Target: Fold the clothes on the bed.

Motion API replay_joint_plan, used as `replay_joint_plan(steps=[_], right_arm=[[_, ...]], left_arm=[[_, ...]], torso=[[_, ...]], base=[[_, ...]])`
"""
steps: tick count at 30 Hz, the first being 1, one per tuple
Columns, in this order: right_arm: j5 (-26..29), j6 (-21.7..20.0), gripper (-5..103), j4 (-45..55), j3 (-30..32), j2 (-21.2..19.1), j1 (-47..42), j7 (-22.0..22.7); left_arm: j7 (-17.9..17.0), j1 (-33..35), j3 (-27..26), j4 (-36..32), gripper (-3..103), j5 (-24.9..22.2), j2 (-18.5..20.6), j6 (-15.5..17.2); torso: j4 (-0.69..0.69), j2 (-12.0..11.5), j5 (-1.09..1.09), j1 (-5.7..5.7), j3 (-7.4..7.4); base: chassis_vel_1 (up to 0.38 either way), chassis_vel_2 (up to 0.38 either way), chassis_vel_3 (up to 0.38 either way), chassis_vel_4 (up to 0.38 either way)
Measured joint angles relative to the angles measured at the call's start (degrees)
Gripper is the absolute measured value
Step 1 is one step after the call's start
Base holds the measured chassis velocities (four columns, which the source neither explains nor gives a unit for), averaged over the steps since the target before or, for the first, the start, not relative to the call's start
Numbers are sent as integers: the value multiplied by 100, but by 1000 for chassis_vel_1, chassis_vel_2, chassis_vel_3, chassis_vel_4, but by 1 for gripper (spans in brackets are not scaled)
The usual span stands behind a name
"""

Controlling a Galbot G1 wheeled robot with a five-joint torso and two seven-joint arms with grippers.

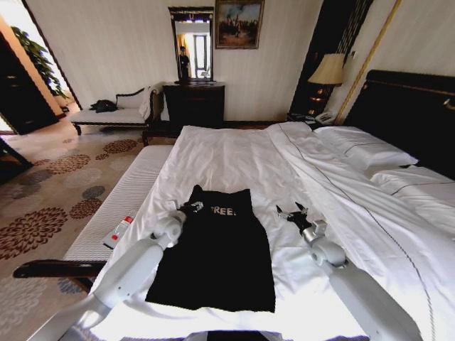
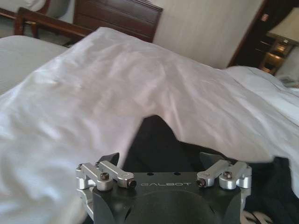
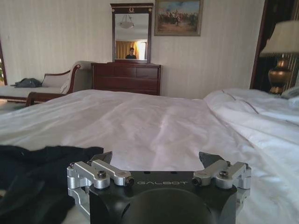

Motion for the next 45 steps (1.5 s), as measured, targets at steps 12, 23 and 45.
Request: replay_joint_plan(steps=[12,23,45], right_arm=[[1171,-439,100,-413,-456,-62,803,-91],[1608,-394,100,-1816,-1869,86,2581,-1463],[778,168,100,-5744,-2241,1810,4467,-3980]], left_arm=[[631,-559,-203,1270,100,74,-214,-210],[1584,-1032,-171,2502,100,323,-496,-374],[3167,-2041,13,4710,100,550,-1481,-646]], torso=[[-2,0,0,0,0],[1,0,-2,1,0],[3,-1,1,1,1]], base=[[0,0,0,0],[0,0,0,0],[0,0,0,0]])
